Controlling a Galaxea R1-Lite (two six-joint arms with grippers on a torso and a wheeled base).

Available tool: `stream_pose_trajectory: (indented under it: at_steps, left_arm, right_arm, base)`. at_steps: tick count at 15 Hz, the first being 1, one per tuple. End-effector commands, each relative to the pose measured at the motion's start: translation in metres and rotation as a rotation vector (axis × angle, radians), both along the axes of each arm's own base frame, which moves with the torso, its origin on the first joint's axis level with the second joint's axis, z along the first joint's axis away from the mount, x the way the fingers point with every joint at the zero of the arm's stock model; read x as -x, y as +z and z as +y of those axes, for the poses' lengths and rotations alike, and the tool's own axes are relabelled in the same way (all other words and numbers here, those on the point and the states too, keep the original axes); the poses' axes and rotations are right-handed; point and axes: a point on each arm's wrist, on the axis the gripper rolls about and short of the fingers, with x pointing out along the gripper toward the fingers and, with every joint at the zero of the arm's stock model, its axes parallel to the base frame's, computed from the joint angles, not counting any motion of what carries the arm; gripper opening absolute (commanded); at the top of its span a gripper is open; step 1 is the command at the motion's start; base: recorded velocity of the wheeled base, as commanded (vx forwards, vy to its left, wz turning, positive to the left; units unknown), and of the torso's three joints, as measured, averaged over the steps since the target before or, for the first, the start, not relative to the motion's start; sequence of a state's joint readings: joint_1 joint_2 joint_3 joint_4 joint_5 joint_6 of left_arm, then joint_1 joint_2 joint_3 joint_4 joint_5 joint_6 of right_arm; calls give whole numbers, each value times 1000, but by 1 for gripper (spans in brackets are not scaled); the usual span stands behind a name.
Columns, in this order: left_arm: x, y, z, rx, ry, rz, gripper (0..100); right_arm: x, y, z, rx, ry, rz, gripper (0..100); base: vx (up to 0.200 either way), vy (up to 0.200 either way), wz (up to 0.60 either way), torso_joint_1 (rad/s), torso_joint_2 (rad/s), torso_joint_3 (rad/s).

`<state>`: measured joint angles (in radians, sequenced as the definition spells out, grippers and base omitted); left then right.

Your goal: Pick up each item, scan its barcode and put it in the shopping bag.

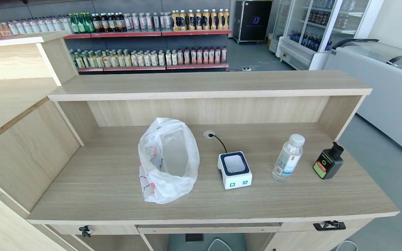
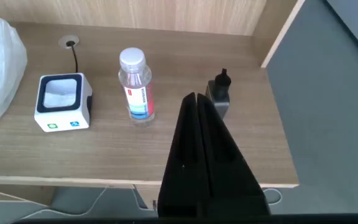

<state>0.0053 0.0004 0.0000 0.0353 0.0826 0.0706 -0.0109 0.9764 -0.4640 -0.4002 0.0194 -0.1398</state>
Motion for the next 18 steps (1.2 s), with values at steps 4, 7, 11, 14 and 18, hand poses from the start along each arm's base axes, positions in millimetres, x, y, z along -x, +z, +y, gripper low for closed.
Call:
stream_pose_trajectory:
  at_steps: [4, 7, 11, 14, 18]
  left_arm:
    - [0, 0, 0, 0, 1, 0, 100]
    - [0, 0, 0, 0, 1, 0, 100]
    - [0, 0, 0, 0, 1, 0, 100]
    - [0, 0, 0, 0, 1, 0, 100]
    - [0, 0, 0, 0, 1, 0, 100]
  right_arm:
    - [-59, -44, -6, -10, 33, 232, 100]
    - [-81, -62, -20, -42, 32, 268, 100]
    - [-101, -81, -25, -20, 57, 313, 100]
    - [-127, -97, -26, 23, 177, 262, 100]
    - [-142, -113, -27, 91, 286, 281, 100]
  base:
    - [0, 0, 0, 0, 0, 0]
    - [0, 0, 0, 0, 0, 0]
    - [0, 0, 0, 0, 0, 0]
    - [0, 0, 0, 0, 0, 0]
    - [0, 0, 0, 0, 0, 0]
